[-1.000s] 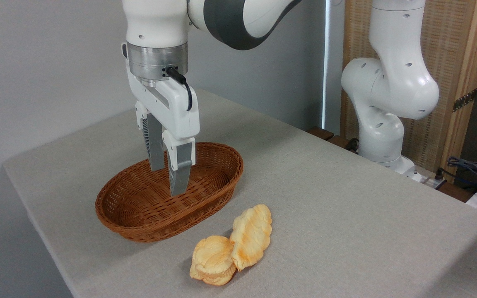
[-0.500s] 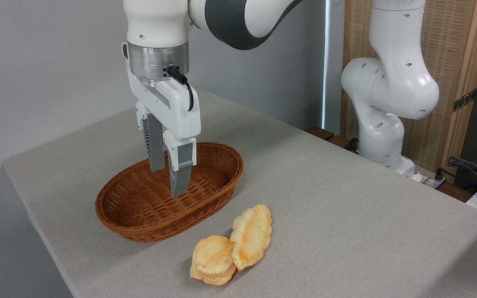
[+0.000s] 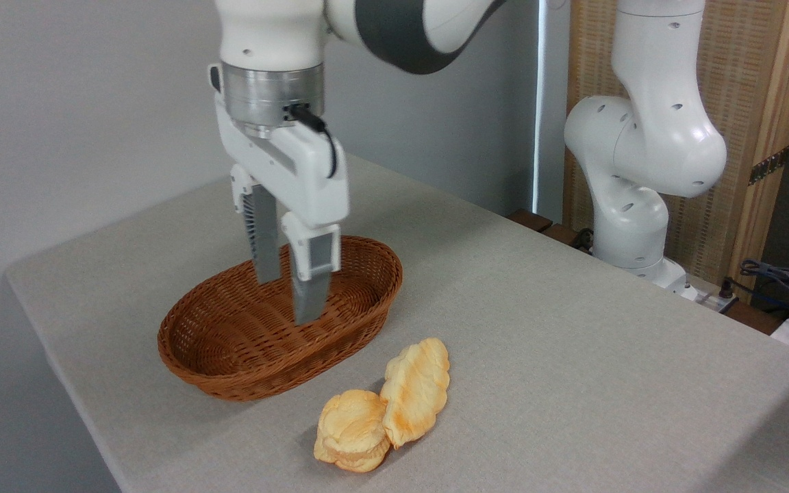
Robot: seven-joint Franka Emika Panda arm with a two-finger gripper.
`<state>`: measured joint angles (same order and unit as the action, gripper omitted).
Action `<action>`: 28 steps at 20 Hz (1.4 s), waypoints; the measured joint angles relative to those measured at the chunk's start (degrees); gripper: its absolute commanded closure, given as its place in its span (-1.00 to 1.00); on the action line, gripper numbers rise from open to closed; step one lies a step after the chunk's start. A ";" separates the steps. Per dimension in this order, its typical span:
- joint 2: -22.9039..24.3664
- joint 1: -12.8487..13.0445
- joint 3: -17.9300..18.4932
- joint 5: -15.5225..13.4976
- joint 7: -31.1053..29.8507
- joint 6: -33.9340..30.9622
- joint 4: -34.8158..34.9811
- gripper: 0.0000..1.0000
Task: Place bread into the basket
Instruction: 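Move the open gripper over the croissant-shaped bread and lower it, then close the gripper on the croissant-shaped bread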
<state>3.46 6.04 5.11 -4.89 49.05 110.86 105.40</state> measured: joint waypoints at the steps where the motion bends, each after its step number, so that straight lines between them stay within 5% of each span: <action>1: 0.59 -0.04 0.84 0.00 0.00 -1.43 0.37 -1.00; 16: 2.26 -0.48 10.30 0.02 0.28 -4.13 8.54 -1.00; 28: -4.21 0.45 10.13 0.02 0.28 -1.02 9.69 -1.00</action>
<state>-0.75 6.49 15.24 -4.88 49.34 109.84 115.09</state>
